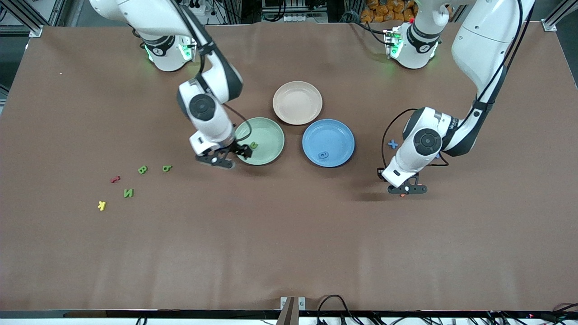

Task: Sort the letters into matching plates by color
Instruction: 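Drop the blue c onto the blue plate while the right gripper returns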

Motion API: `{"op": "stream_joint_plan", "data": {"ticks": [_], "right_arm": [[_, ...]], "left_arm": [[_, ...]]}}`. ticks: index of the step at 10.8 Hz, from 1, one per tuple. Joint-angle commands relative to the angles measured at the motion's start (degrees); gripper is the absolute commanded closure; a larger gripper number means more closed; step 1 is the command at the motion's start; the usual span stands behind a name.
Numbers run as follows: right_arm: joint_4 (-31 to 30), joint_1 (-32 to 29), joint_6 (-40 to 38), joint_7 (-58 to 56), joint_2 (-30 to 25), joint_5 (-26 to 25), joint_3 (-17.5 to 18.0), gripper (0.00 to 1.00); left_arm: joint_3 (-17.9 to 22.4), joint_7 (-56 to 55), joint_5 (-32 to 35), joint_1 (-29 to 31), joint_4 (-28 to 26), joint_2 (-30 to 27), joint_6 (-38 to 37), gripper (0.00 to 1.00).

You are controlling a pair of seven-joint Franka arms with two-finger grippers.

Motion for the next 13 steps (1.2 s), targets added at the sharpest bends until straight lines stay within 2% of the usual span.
{"op": "stream_joint_plan", "data": {"ticks": [1, 5, 8, 10, 13], "right_arm": [[-0.65, -7.16, -0.49, -6.67, -1.14, -0.97, -0.24, 0.0], [-2.14, -15.51, -0.32, -15.46, -1.49, -1.41, -0.33, 0.0], [-4.95, -22.89, 0.38, -20.74, -2.63, -5.44, -0.24, 0.0], [-6.8, -25.8, 1.0, -22.33, -3.51, -7.29, -0.24, 0.0], [-8.73, -27.13, 3.27, -23.39, -4.04, -7.3, -0.24, 0.0]], "left_arm": [[-2.28, -3.35, 0.64, 0.34, -0.38, -2.06, -0.03, 1.0], [-5.35, -7.04, 0.46, 0.6, -0.12, -3.82, -2.75, 1.0], [-8.69, -11.25, 0.37, 0.51, -0.12, -4.52, -4.86, 1.0], [-11.06, -14.42, 0.37, 0.34, 0.15, -4.7, -6.18, 1.0], [-14.93, -19.43, 0.37, -0.19, 0.23, -4.26, -6.54, 1.0]]}}
